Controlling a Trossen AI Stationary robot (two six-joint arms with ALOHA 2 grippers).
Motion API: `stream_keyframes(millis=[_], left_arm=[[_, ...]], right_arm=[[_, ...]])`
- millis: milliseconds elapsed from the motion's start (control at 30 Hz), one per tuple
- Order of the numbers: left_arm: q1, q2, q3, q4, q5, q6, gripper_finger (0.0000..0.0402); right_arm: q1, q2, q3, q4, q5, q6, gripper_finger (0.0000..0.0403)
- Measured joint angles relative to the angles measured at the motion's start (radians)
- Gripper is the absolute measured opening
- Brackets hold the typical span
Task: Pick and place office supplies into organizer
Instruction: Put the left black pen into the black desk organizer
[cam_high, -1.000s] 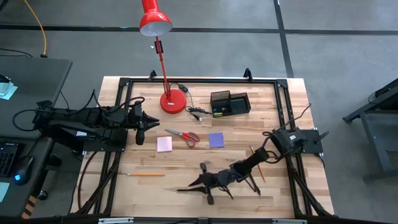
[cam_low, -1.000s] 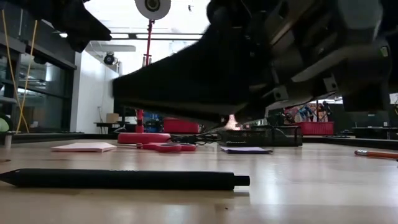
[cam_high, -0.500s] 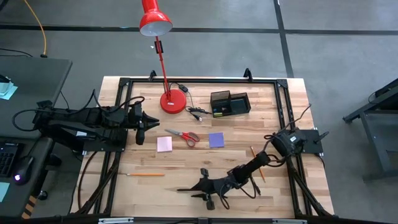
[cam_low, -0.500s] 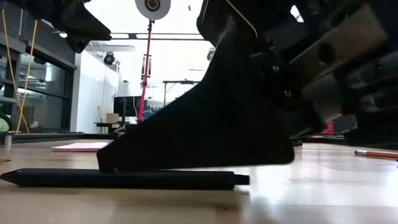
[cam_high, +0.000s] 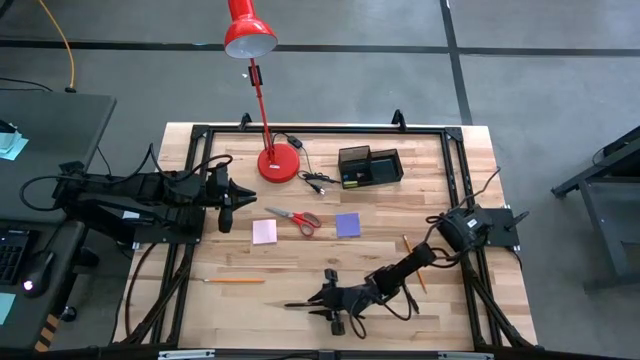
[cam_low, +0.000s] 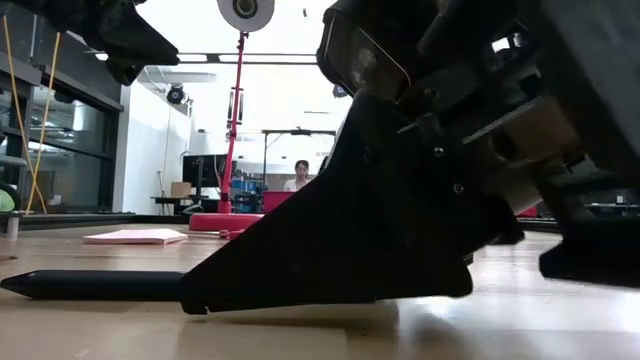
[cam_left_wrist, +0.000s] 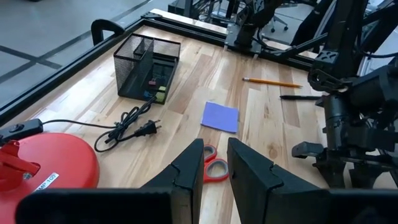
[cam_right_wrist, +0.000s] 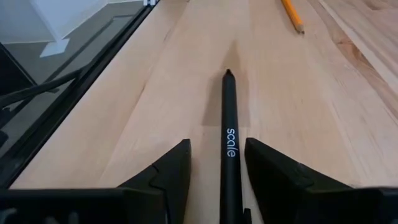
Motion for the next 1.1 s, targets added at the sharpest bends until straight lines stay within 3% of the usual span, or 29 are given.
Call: stream_keyframes(millis=[267,533,767,1100], left_arm=[[0.000,0.000,0.000,0.000,-0.007,0.000,0.0062],[0.000,0.000,0.000,0.000,-0.007,0.000,0.0062],[0.000,0.000,0.000,0.001,-0.007,0.000,0.0062],[0.000,0.000,0.000,0.001,-0.004,-0.003,0.0062]], right_arm=[[0.000,-0.003,0.002,-0.067,0.010,-0.007,0.0124],[-0.002,-0.001,-0.002,-0.053,0.045,0.038,0.0017],[-0.027,0.011,-0.009,0.078,0.175,0.082,0.0014],[-0.039,0.009,-0.008,0.174,0.191,0.124,0.0006]])
